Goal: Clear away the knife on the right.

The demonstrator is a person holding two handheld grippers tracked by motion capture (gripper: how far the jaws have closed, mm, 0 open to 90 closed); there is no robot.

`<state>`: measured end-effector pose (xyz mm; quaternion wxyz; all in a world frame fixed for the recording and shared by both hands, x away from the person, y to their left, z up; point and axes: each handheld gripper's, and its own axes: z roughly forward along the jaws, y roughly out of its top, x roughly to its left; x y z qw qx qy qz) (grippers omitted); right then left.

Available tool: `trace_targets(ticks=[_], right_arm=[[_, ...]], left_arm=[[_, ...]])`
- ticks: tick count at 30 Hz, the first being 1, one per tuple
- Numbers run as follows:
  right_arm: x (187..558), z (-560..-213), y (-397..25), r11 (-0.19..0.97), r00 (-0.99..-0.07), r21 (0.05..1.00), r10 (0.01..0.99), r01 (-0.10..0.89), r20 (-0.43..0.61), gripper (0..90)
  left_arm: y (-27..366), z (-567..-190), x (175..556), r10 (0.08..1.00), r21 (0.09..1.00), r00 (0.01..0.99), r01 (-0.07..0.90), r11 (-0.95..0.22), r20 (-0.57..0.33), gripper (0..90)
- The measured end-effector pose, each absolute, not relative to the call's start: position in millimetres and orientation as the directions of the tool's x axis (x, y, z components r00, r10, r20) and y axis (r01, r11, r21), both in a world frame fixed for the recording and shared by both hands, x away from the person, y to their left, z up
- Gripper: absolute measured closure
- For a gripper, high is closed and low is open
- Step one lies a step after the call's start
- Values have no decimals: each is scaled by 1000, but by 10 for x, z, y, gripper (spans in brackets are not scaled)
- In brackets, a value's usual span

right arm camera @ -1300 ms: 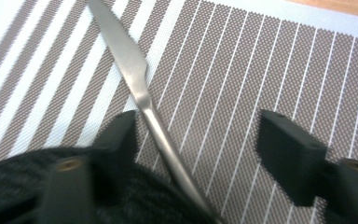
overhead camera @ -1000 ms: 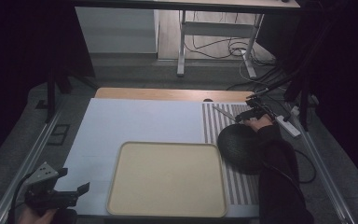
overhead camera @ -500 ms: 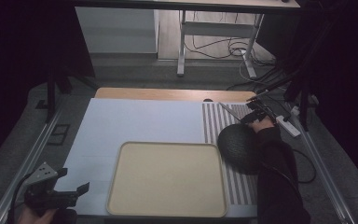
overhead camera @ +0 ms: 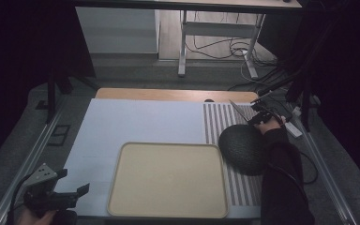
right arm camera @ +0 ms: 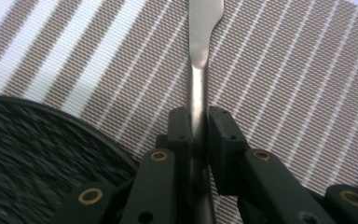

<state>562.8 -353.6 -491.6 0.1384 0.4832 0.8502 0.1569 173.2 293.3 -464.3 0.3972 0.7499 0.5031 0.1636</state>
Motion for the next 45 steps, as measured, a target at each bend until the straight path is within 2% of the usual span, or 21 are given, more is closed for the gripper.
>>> trace_targets(ticks=[7,20,45], right_arm=[[5576,-4859,-3703,449,-458,427,884,785,-88,803],[5460,-4655,-3857,371,-424,512,905,775,-13,803],[4965,-4474,-3441,418,-530,556,847,718,47,803]], left_arm=[[2924,-4641,1740,884,759,442,625,-183,-151,21],[2926,-4640,1736,884,760,442,624,-183,-150,22],[2920,-4639,1735,885,759,442,624,-186,-146,21]])
